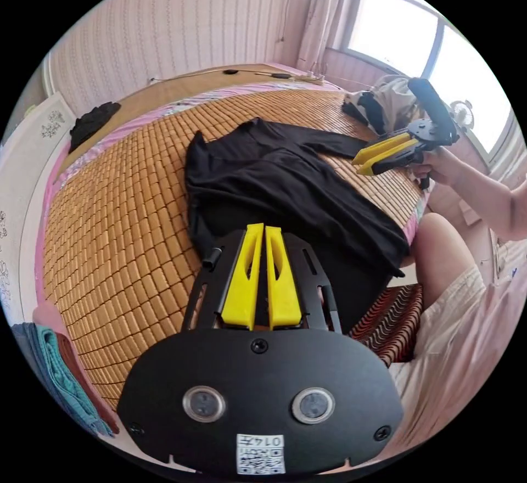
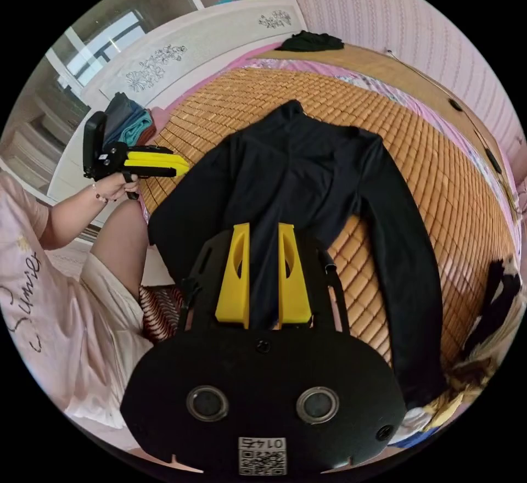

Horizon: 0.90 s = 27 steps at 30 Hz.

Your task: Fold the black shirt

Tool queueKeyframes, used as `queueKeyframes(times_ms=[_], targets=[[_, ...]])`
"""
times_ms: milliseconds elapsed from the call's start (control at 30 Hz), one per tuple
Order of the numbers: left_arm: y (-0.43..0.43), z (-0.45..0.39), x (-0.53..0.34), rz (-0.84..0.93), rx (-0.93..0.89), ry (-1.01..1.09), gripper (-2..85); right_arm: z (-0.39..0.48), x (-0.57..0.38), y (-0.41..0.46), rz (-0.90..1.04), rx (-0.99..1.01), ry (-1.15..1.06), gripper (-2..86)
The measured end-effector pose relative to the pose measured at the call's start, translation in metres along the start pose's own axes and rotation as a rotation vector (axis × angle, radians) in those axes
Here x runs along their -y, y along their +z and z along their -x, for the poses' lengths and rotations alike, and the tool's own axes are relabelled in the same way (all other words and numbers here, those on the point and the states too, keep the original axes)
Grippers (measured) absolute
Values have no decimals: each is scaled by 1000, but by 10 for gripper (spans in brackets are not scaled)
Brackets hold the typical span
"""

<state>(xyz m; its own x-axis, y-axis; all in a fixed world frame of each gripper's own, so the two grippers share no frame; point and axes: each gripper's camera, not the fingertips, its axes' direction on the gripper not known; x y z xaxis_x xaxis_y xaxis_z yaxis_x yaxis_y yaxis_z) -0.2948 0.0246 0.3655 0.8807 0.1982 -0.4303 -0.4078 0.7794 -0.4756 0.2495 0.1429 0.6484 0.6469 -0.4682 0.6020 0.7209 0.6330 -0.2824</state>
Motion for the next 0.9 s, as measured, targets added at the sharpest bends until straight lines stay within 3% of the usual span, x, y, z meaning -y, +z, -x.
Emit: queueKeyframes(times_ms=[167,300,367,467,667,767,900], targets=[[12,40,22,5,138,8,43,-22,138,50,-64,15,0,103],[31,60,39,41,71,-71,64,-43,206,86,-61,39,110,116],[44,66,47,92,94,-67,56,-47,243,103,9,84,136,38],[42,76,46,93,102,-87,15,-23,288,110,50,-23,7,13],[21,119,32,30,-52,-280,-7,35,347,140,160,-161,-253,2],[20,133,28,42,-79,-316,-4,43,356,151,218,-273,-268,7],[12,137,25,47,-44,-302,19,32,351,110,126,-286,-187,55]])
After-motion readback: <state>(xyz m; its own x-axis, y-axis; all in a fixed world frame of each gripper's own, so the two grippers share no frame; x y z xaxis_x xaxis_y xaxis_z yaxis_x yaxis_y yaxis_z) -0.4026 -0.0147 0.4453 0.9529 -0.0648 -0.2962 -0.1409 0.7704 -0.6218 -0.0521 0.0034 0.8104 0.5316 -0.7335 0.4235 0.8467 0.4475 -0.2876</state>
